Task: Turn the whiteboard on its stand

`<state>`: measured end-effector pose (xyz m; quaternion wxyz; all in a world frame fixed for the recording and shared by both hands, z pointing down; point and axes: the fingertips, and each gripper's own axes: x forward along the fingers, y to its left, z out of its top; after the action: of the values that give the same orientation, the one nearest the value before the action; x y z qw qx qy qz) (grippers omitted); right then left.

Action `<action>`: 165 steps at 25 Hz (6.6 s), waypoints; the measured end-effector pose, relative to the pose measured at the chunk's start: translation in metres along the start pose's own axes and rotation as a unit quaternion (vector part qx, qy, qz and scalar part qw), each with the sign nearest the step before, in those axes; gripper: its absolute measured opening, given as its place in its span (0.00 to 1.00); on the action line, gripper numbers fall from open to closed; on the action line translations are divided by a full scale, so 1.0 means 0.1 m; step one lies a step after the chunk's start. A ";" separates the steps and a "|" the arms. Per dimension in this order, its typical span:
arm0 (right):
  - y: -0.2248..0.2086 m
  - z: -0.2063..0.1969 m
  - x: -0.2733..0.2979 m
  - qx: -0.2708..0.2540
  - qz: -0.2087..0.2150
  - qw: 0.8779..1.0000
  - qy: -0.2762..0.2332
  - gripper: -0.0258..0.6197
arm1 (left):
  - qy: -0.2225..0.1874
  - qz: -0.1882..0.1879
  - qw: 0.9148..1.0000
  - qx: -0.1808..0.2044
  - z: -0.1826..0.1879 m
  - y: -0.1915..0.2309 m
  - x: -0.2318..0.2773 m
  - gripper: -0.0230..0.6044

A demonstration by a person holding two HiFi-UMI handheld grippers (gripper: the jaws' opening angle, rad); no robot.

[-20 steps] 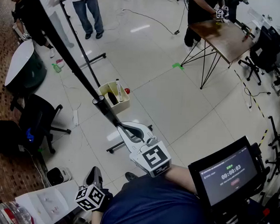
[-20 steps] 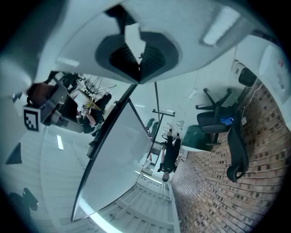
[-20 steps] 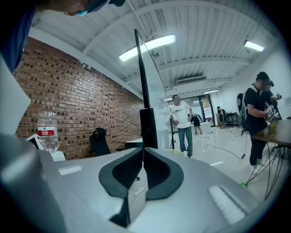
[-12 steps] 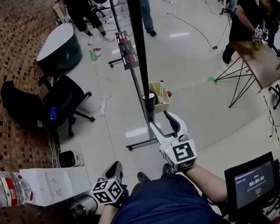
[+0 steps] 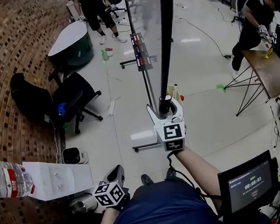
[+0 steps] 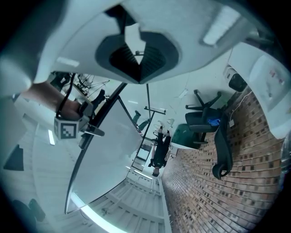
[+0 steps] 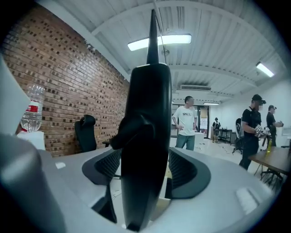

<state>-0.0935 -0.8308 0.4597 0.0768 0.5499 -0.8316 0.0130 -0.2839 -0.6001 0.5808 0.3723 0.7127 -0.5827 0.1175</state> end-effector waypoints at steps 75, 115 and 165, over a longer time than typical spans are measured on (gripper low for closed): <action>0.45 -0.61 -2.92 0.032 -0.061 0.998 -0.008 0.25 | 0.013 -0.018 1.000 -0.011 -2.27 -0.74 -2.02 0.05; 0.87 -0.78 -5.02 0.030 -0.058 0.998 -0.017 0.26 | 0.019 -0.008 1.000 -0.019 -3.92 -1.32 -3.50 0.05; 1.46 -0.92 -6.93 0.046 -0.038 0.997 -0.037 0.27 | 0.042 0.011 0.999 0.001 -5.05 -1.64 -4.69 0.05</action>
<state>0.0484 -0.1311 0.4614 0.0205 0.5846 -0.8106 0.0278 -0.1366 0.0928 0.5856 0.3941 0.7010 -0.5745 0.1526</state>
